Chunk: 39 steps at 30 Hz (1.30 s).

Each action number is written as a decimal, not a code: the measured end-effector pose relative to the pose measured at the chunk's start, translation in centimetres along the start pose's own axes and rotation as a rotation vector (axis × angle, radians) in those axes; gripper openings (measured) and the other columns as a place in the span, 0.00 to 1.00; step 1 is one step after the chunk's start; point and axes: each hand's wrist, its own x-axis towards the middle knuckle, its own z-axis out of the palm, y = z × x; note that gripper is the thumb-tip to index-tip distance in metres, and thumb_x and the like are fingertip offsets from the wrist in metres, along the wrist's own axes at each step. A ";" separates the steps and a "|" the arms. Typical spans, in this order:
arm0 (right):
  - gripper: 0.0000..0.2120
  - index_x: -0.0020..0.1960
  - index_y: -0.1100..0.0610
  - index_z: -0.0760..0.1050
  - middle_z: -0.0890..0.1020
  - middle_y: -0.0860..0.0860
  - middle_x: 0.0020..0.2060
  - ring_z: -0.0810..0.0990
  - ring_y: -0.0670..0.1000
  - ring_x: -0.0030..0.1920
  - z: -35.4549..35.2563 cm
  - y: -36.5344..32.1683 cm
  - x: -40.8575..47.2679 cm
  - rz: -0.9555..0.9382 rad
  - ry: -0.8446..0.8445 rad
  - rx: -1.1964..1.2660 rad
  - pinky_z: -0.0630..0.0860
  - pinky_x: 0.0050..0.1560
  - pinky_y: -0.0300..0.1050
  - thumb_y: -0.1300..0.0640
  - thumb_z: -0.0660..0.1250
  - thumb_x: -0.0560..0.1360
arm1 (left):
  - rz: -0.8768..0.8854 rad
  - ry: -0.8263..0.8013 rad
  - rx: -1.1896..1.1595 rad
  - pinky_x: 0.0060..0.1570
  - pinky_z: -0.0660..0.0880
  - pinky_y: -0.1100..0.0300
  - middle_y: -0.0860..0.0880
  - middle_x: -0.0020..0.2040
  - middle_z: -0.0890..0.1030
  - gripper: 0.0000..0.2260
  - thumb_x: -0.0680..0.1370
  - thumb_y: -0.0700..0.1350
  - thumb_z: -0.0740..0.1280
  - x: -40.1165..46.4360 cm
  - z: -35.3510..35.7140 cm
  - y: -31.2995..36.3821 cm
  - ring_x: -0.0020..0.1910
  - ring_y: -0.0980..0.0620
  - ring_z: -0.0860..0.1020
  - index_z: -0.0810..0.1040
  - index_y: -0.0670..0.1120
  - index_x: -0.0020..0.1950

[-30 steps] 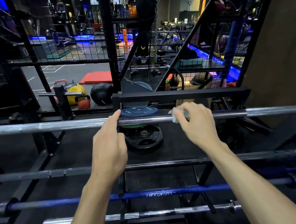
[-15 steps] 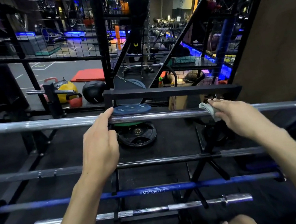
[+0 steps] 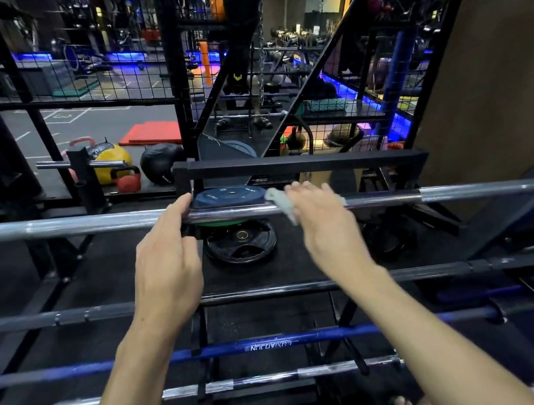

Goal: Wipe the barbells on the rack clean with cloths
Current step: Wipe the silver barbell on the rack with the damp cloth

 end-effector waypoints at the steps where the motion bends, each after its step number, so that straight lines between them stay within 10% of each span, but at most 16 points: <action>1: 0.21 0.75 0.59 0.71 0.75 0.56 0.72 0.72 0.57 0.72 0.6 -0.4 0.0 -0.061 0.000 -0.001 0.60 0.79 0.55 0.64 0.60 0.82 | 0.003 -0.001 -0.002 0.55 0.68 0.60 0.52 0.68 0.77 0.28 0.79 0.34 0.57 0.0 0.0 -0.1 0.57 0.51 0.77 0.67 0.51 0.78; 9: 0.27 0.81 0.64 0.55 0.57 0.61 0.81 0.54 0.61 0.81 -1.0 9.9 -4.7 0.200 0.127 -0.213 0.53 0.80 0.58 0.54 0.52 0.86 | 0.015 0.020 -0.050 0.60 0.69 0.61 0.54 0.69 0.77 0.28 0.79 0.33 0.56 0.2 0.4 -0.5 0.63 0.50 0.77 0.68 0.50 0.78; 15: 0.34 0.81 0.67 0.44 0.42 0.67 0.80 0.40 0.65 0.81 3.5 1.1 -4.7 0.157 0.111 -0.166 0.47 0.80 0.64 0.47 0.48 0.84 | 0.040 0.031 -0.041 0.69 0.67 0.59 0.52 0.72 0.75 0.27 0.79 0.33 0.56 0.4 0.6 -1.1 0.71 0.53 0.72 0.68 0.49 0.78; 21: 0.29 0.83 0.62 0.48 0.49 0.61 0.82 0.44 0.59 0.82 5.9 -6.7 -2.1 -0.181 0.078 -0.028 0.47 0.81 0.59 0.53 0.51 0.86 | 0.066 0.035 -0.013 0.71 0.68 0.58 0.51 0.72 0.75 0.28 0.79 0.33 0.57 0.5 0.2 -1.3 0.71 0.54 0.72 0.68 0.49 0.78; 27: 0.27 0.76 0.59 0.69 0.73 0.57 0.73 0.70 0.59 0.74 1.6 2.4 -1.0 -0.164 0.165 -0.038 0.61 0.77 0.58 0.67 0.67 0.78 | 0.058 0.028 -0.038 0.70 0.69 0.57 0.52 0.73 0.74 0.27 0.80 0.34 0.56 0.5 0.3 -1.4 0.72 0.55 0.71 0.67 0.50 0.78; 39: 0.19 0.58 0.60 0.80 0.83 0.53 0.53 0.79 0.58 0.53 -2.4 7.7 -0.1 -0.131 0.059 -0.046 0.72 0.54 0.52 0.52 0.77 0.72 | 0.096 0.018 -0.065 0.64 0.74 0.52 0.49 0.67 0.79 0.27 0.80 0.33 0.57 0.3 0.5 -1.3 0.62 0.44 0.78 0.67 0.50 0.78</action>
